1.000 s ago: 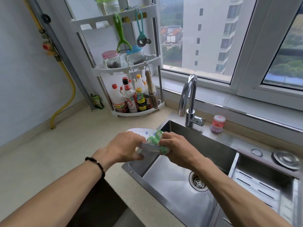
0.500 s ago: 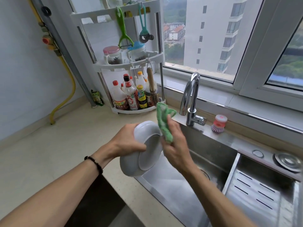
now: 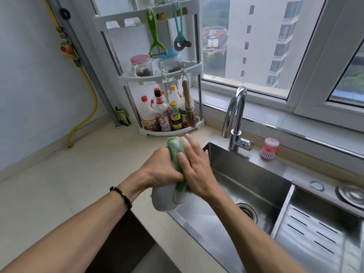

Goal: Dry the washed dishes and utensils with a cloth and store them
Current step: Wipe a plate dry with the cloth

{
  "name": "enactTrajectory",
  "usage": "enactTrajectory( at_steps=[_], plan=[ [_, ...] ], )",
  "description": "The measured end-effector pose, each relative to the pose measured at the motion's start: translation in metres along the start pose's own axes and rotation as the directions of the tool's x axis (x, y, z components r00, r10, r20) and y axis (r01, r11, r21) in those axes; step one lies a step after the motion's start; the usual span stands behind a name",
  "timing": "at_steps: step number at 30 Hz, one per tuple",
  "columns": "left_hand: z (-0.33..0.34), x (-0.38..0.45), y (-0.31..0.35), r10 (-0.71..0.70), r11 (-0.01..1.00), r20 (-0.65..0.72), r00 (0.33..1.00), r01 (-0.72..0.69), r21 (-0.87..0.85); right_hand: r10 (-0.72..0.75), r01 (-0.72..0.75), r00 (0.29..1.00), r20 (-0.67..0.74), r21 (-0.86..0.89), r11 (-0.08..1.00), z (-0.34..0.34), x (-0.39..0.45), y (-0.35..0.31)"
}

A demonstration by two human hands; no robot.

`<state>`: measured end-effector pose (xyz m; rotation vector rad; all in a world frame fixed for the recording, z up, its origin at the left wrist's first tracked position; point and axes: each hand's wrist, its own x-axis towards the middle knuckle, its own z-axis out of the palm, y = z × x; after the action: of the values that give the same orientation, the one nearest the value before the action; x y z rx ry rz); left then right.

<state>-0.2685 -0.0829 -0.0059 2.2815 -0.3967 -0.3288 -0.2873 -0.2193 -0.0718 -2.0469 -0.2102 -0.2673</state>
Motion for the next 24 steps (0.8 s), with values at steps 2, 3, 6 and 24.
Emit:
enactTrajectory(
  at_steps=[2, 3, 6, 24],
  plan=[
    [0.001, -0.003, 0.004, 0.0, 0.999, -0.013, 1.0, 0.0, 0.033, 0.235, -0.233, 0.971, -0.034, 0.052, 0.971, -0.008, 0.012, 0.003],
    [0.001, -0.004, 0.005, -0.001, 0.999, -0.027, 1.0, 0.002, 0.036, 0.288, -0.285, 0.957, -0.036, 0.078, 0.955, -0.008, 0.015, 0.001],
    [-0.003, 0.001, 0.001, 0.027, 0.999, -0.045, 0.999, -0.025, 0.043, 0.08, -0.076, 0.996, -0.041, 0.089, 0.993, 0.005, 0.01, -0.015],
    [-0.007, 0.001, 0.005, 0.053, 0.991, -0.011, 0.999, -0.051, 0.124, 0.12, -0.056, 0.976, -0.183, 0.32, 0.946, 0.011, 0.02, -0.014]
  ],
)
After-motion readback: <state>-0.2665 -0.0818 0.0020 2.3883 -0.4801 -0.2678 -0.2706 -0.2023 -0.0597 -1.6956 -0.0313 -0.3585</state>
